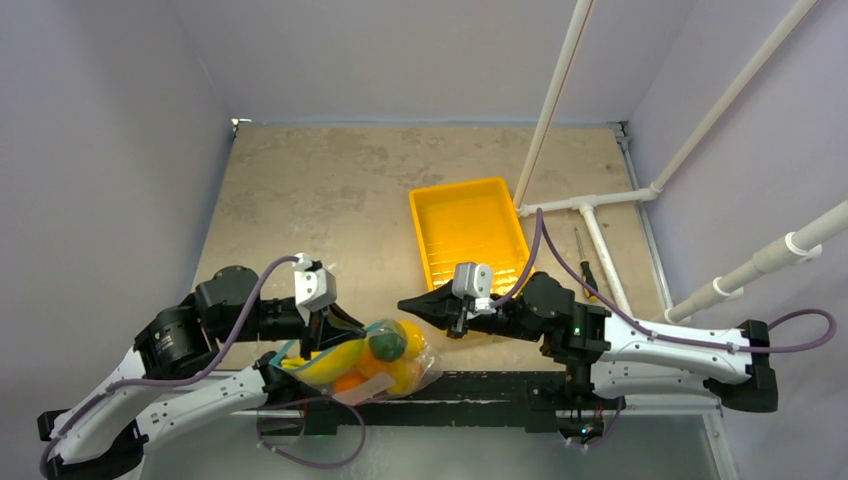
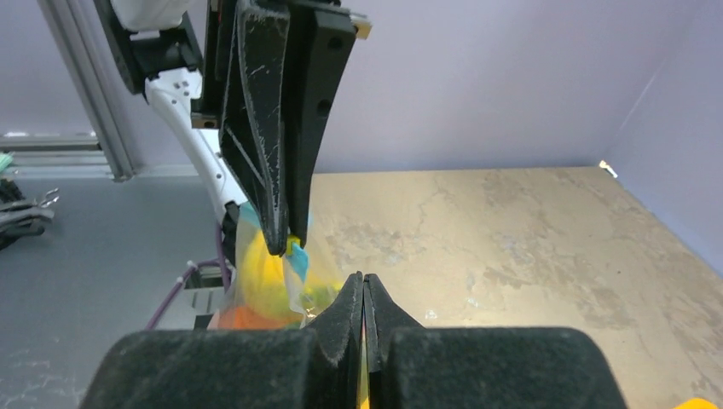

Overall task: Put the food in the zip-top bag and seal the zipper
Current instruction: Zip the zipper food storage bag at the center of the board.

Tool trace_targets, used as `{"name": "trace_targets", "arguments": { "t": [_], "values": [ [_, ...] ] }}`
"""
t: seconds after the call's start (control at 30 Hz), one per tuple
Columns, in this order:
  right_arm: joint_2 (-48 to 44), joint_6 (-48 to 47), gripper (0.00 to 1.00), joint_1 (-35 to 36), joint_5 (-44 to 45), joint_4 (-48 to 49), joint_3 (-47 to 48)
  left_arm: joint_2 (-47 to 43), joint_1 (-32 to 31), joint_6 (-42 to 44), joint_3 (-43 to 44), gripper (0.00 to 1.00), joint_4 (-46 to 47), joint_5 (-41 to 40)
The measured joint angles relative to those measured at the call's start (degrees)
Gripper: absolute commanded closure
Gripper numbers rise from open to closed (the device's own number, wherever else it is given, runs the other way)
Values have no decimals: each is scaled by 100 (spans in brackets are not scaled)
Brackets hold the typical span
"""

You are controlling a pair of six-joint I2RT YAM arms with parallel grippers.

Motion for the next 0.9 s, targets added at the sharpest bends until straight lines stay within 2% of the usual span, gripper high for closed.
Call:
{"name": "trace_targets", "arguments": {
  "t": [0.13, 0.2, 0.23, 0.3, 0.37, 0.53, 0.73, 0.9],
  "values": [
    [-57, 20, 99, -4, 70, 22, 0, -81, 0, -66, 0, 100, -103, -44],
    [0, 20, 79, -7, 20, 22, 0, -79, 0, -72, 0, 100, -103, -50],
    [44, 28, 72, -4, -9, 20, 0, -74, 0, -72, 0, 100, -103, -52],
    [133, 50, 63, -7, -68, 17, 0, -70, 0, -70, 0, 100, -98, -50],
    [227, 37, 57, -7, -166, 11, 0, -50, 2, -68, 0, 100, -90, -50],
    [330, 35, 51, -7, -437, 17, 0, 26, 0, -59, 0, 100, -13, -9],
    [448, 33, 49, -7, -793, 83, 13, 142, 2, -15, 0, 100, 85, 92],
    [704, 37, 58, -7, -911, 103, 94, 227, 0, 42, 0, 100, 153, 186]
  ]
}}
